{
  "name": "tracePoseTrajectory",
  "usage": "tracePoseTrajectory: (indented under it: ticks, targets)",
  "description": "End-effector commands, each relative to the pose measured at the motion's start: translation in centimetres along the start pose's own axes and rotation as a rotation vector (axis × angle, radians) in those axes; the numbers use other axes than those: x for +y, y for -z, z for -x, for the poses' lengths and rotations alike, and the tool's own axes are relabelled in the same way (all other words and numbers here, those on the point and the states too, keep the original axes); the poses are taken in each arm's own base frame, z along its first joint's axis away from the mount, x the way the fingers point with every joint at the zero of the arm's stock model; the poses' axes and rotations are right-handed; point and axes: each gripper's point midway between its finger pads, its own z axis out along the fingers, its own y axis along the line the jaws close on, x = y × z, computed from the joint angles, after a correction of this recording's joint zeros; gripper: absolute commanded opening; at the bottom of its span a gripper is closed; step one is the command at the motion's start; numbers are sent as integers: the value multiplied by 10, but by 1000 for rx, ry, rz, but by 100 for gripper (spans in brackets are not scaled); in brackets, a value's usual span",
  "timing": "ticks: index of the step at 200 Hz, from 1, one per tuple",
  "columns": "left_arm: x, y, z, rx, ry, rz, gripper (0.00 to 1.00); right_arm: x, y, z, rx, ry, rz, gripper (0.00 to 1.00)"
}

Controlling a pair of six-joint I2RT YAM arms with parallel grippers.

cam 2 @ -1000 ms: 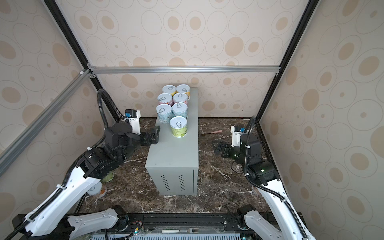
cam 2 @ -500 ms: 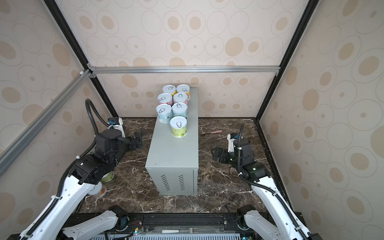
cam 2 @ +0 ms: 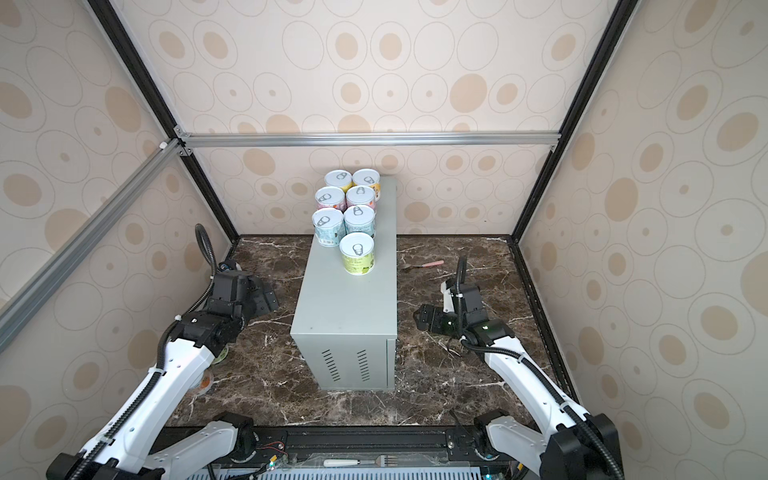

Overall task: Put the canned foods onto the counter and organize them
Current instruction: 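Withdraw the left gripper from the cabinet and lower it toward the floor cans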

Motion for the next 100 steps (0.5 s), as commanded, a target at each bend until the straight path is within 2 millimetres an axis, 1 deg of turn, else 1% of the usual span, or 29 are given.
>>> tracePoseTrajectory:
  ticks: [1,25,45,65,82,100]
  targets:
    - [13,-14,-1,0,83,33,99,3,-8,-4,13,14,27,96]
    - [32,-30,-10,23,138,73,99,-2,-18,-10,24,13,25,97]
    - [47,-41,-17,45,172,116,99,-3,-29,-19,50,-5,44,97]
    - [59,-47,-20,47,184,163,99,-5,-39,-27,78,-2,42,97]
    - [70,-52,-23,53,194,208,99,-7,-45,-29,89,-5,40,97]
    - [85,-57,-27,66,212,261,99,-5,-51,-33,105,-7,50,97]
